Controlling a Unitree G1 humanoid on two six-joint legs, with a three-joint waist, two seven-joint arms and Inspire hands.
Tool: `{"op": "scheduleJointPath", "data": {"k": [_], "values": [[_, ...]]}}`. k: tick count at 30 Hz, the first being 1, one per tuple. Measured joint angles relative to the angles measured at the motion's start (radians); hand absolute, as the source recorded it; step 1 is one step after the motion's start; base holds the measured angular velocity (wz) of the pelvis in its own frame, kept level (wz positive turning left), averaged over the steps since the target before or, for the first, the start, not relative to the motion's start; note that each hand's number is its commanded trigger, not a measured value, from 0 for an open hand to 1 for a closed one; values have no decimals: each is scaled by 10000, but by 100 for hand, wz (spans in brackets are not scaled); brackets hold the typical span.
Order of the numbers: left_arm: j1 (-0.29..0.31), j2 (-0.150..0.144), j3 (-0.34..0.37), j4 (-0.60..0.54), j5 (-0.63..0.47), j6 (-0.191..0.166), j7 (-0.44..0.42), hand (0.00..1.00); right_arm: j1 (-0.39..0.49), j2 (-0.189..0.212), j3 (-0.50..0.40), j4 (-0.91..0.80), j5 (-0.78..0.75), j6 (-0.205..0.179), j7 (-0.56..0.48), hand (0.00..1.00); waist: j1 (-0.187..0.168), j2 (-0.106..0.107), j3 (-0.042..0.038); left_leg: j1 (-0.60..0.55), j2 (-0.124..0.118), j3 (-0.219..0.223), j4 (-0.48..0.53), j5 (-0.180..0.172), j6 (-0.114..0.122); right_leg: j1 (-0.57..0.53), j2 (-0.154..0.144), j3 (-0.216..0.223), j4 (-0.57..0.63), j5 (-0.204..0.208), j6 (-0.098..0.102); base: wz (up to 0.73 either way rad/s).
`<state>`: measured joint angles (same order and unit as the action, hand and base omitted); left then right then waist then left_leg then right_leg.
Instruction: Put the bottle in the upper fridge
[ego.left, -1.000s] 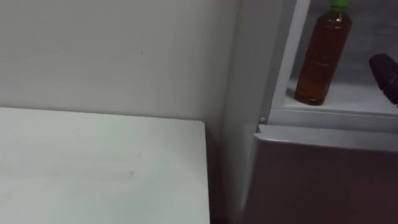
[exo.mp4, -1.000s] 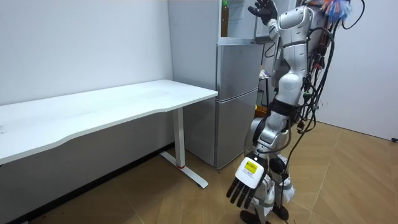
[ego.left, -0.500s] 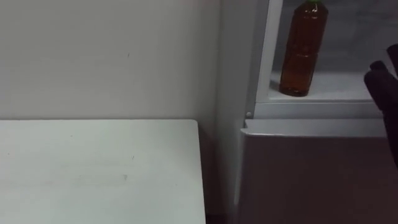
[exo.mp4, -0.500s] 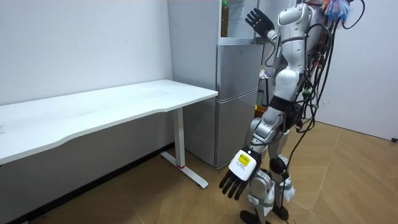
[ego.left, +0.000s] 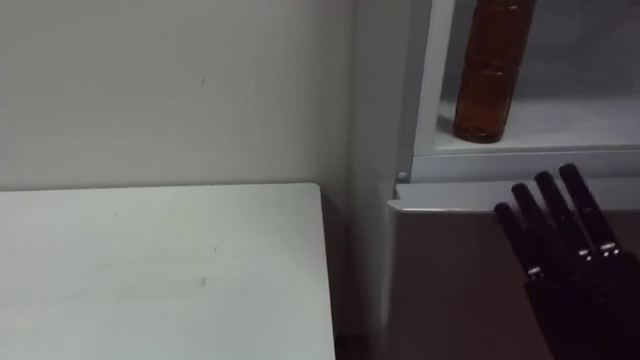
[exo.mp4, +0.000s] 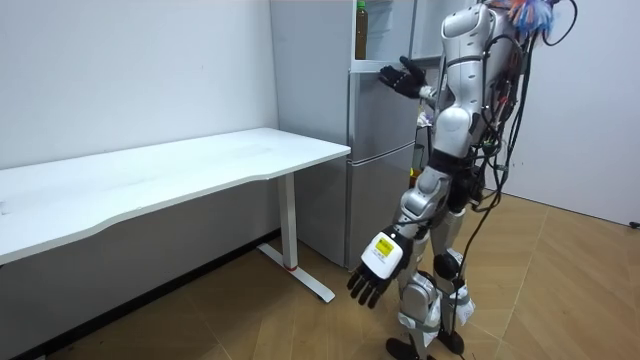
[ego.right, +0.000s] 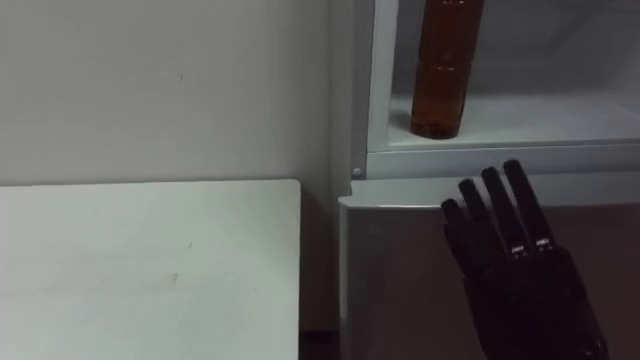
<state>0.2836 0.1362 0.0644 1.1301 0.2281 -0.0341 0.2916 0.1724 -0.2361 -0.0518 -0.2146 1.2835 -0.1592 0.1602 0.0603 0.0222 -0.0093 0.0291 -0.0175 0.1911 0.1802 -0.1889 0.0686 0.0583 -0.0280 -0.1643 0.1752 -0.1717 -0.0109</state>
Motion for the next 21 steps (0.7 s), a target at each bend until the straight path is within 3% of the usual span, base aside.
{"op": "scheduleJointPath", "data": {"k": [5,11,17,21], "values": [[-119,-32,-30,227,1,7,-201,0,371,47,0,1433,815,83,849,0,-42,44,35,119,14,-8,8,-26,-21,201,12,-28,-50,-2,-4,0],[-144,-61,-113,189,-11,38,-402,0,1231,67,-40,2561,1798,229,1020,0,-70,-66,-1,-151,16,-60,212,-76,0,13,-14,-76,-73,-30,-4,4],[-187,-41,-127,286,0,23,-361,0,1269,452,-66,4645,2197,212,1182,0,-287,-230,-73,-145,-44,-287,237,-74,2,132,-37,-328,-193,-44,20,12],[-166,-19,-125,176,0,22,-309,0,1347,566,-70,5304,2220,212,1112,0,-326,-221,-71,-157,-64,-334,227,-75,2,131,-45,-365,-220,-46,23,0]]}}
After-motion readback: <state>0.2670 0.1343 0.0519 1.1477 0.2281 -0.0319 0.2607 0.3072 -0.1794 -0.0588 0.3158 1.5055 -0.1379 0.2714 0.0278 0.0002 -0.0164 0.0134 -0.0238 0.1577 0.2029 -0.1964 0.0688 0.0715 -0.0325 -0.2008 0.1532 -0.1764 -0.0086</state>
